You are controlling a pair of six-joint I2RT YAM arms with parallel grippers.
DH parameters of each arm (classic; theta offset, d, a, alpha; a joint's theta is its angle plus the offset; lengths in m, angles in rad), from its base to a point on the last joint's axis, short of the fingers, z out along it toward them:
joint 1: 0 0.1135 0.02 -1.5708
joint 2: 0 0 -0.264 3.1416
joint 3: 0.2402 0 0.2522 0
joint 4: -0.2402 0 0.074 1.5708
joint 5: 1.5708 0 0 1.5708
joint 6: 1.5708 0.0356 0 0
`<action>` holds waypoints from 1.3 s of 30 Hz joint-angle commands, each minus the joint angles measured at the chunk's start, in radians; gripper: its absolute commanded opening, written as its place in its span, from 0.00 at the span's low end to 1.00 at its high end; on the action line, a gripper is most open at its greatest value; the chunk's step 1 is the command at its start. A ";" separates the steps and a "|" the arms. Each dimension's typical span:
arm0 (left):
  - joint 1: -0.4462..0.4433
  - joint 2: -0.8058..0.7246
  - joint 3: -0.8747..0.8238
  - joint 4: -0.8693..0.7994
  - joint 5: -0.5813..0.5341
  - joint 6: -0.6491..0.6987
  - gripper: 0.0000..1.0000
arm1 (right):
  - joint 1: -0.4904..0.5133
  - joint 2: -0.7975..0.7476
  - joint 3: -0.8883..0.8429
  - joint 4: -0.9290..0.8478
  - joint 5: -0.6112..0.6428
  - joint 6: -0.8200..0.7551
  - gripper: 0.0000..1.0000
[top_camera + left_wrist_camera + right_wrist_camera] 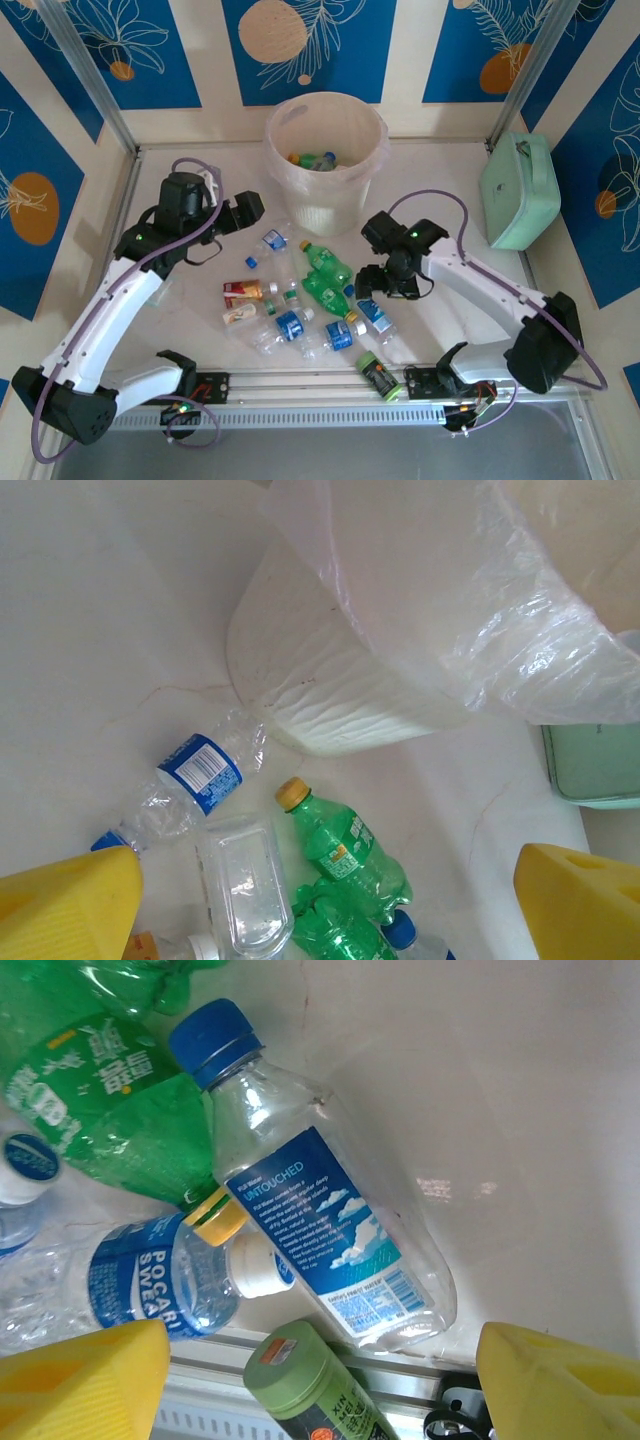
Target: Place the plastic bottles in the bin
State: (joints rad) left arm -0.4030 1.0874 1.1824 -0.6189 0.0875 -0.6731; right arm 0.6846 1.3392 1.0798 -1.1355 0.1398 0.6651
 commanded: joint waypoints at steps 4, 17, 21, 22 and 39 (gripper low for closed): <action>0.011 -0.027 -0.044 0.028 0.018 -0.033 0.94 | 0.033 0.105 -0.040 0.074 0.008 0.008 0.81; 0.011 -0.038 -0.081 0.037 0.021 -0.049 0.92 | 0.059 0.277 -0.017 0.108 0.065 0.025 0.84; 0.012 -0.041 -0.090 0.038 0.020 -0.051 0.92 | 0.029 0.305 -0.035 0.114 0.078 0.041 0.84; 0.012 -0.042 -0.091 0.036 0.020 -0.052 0.92 | 0.014 0.309 -0.043 0.115 0.078 0.047 0.84; 0.013 -0.039 -0.109 0.044 0.023 -0.057 0.92 | -0.184 0.290 -0.131 0.187 0.005 0.055 0.66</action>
State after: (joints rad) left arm -0.4011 1.0668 1.0821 -0.5835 0.0971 -0.7181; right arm 0.5076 1.6402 0.9535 -0.9470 0.1715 0.7105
